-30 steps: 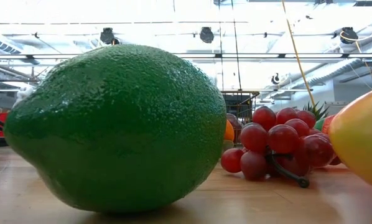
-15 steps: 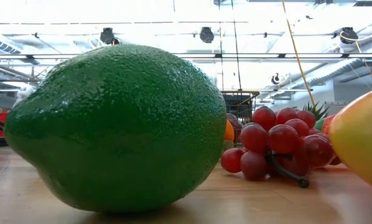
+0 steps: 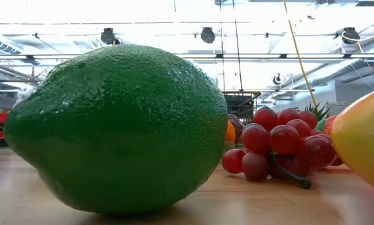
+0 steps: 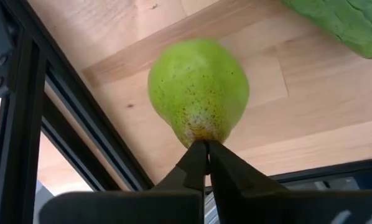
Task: Build produce basket
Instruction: Put the green pear into the brown wire basket
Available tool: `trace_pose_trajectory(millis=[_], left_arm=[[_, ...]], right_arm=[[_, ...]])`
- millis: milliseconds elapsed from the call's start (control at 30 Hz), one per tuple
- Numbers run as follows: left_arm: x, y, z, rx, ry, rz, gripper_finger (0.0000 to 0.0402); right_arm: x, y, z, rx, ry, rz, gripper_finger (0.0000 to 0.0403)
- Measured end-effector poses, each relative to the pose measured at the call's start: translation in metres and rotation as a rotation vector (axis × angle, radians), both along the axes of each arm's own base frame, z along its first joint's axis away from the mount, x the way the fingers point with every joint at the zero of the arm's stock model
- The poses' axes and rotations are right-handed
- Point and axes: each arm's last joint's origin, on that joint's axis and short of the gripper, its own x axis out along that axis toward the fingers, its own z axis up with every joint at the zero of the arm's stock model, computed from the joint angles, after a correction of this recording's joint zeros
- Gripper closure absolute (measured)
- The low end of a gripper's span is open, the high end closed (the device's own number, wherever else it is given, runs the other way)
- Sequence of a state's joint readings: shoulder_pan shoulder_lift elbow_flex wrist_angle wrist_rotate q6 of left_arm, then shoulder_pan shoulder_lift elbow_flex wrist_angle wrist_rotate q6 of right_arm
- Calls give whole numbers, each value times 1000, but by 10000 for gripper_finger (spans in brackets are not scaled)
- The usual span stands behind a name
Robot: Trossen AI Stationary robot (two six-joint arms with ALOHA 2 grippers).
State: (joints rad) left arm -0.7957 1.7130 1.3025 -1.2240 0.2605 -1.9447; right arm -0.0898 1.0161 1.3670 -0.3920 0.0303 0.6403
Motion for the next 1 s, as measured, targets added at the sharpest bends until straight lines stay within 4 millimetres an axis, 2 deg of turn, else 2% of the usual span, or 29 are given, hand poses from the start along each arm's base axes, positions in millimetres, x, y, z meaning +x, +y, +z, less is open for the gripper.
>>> trace_pose_trajectory(millis=[133, 300, 700, 833, 1000], left_arm=[[-1, 4, 7, -12, -23, -2, 389], [-6, 18, 30, -36, -103, 21, 395], [-22, 82, 109, 16, -354, 50, 398], [-21, 99, 133, 53, -388, 32, 398], [-14, 117, 153, 87, -469, 31, 398]], right_arm=[[0, 0, 0, -2, 0, 1, 8], [0, 0, 0, -25, 4, 6, 8], [-1, 0, -5, -97, 63, 20, 8], [-2, 0, -10, -116, 120, 29, 8], [-4, 1, -16, -159, 194, 46, 8]])
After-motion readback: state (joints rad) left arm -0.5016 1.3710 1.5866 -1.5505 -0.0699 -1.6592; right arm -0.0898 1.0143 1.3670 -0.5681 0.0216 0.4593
